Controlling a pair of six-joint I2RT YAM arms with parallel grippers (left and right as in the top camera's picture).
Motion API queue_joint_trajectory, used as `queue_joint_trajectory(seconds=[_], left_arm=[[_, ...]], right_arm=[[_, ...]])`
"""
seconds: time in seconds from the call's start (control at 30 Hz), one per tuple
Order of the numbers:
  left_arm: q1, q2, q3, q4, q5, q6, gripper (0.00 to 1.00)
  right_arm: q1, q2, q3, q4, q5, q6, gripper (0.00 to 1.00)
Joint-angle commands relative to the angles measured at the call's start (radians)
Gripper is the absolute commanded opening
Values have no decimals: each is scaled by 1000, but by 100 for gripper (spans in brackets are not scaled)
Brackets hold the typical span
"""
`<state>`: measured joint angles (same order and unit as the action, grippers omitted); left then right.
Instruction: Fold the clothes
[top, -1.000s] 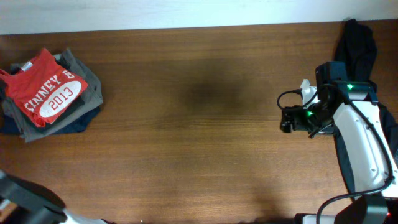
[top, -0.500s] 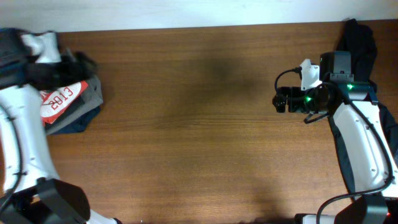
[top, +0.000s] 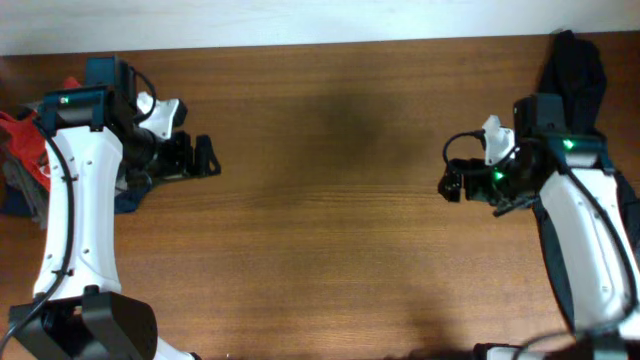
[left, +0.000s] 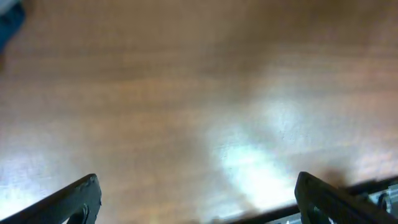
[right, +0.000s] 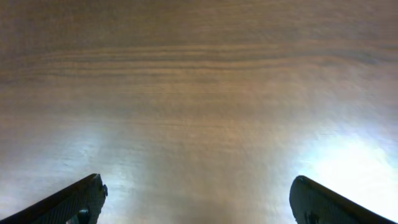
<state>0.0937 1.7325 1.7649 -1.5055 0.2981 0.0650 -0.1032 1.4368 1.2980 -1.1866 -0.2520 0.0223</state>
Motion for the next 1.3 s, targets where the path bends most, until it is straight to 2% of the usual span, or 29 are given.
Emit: queue_joint_trajectory(seconds=[0.0,0.17,0.27,0.57,0.7,0.87,1.27], left_arm=[[1,-79,-12,-10,-26,19,99],[-33,-269,-106,68,-29,19,99],[-72,-445,-223,163,-91,20,99],[-139,-1112,-681,557,-226,42,99],[-140,-1300,-775,617,-217,41,99],[-140,-1396,-779,572,-209,42,99],[-140,-1404,-779,402,-209,42,99]], right_arm=[[-3,-129,14,-29,63,19,99],[-3,-307,-11,-58,92,20,99],[-3,-436,-59,-50,94,25,99],[-3,-966,-306,172,222,42,99],[-3,-1083,-360,192,233,42,99],[-3,-1104,-362,125,227,42,99],[-3,-1104,-362,66,227,42,99]])
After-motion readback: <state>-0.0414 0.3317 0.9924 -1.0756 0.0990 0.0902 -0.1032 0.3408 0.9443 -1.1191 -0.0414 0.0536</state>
